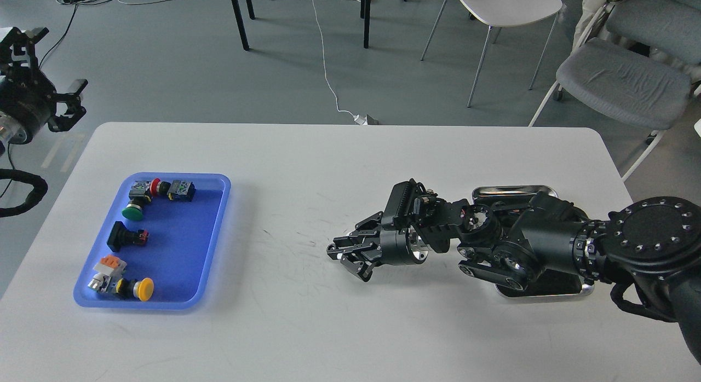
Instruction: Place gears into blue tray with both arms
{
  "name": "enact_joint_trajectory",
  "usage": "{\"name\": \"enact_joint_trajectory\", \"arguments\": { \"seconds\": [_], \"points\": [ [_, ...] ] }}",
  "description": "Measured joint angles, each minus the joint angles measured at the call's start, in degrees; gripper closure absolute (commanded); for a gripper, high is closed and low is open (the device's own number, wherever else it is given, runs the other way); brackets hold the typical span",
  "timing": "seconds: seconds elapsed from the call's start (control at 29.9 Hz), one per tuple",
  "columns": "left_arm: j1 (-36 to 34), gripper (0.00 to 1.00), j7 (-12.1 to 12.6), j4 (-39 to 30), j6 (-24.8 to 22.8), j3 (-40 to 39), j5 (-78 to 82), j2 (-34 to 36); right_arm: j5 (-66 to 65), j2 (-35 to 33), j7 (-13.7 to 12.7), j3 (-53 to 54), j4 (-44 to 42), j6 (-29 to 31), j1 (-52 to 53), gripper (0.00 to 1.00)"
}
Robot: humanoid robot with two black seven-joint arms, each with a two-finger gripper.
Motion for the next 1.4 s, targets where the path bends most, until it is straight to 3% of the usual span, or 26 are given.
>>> {"name": "enact_joint_trajectory", "arguments": {
  "seconds": [0.07,0.17,0.3,0.53,0.7,0.8,0.94,1.04,1.4],
  "points": [
    [0.0,0.01,0.0,0.0,0.0,0.0,0.0,0.2,0.0,0.0,0.0,0.0,-0.1,0.0,-0.2,0.66],
    [0.0,0.01,0.0,0.0,0.0,0.0,0.0,0.3,0.3,0.0,0.0,0.2,-0.1,0.0,-0.2,0.52],
    [0.0,0.01,0.0,0.0,0.0,0.0,0.0,0.4,1.2,0.0,0.0,3.1,-0.9,0.0,-0.2,0.43],
    [0.0,0.01,0.0,0.1,-2.9,0.8,0.3,0.4,8.3,0.0,0.0,7.2,-2.0,0.1,0.5,0.36],
    [-0.1,0.01,-0.8,0.2,-4.2,0.8,0.8,0.6,13.5,0.0,0.0,10.6,-2.1,0.1,0.8,0.15],
    [-0.1,0.01,-2.1,0.1,-4.3,0.9,1.4,0.6,18.2,0.0,0.0,14.7,-2.1,0.3,1.1,0.13],
    [-0.3,0.01,-6.4,0.1,-4.3,2.1,3.7,0.3,26.9,0.0,0.0,20.5,-2.1,1.1,2.7,0.08],
    [-0.6,0.01,-8.2,0.1,-4.3,3.3,5.5,0.1,34.6,0.0,0.0,23.3,-2.1,1.4,4.1,0.08],
    [-0.9,0.01,-9.3,-1.9,-4.3,4.4,13.4,1.5,49.8,-3.2,0.0,31.6,-2.2,1.3,4.4,0.06]
  ]
}}
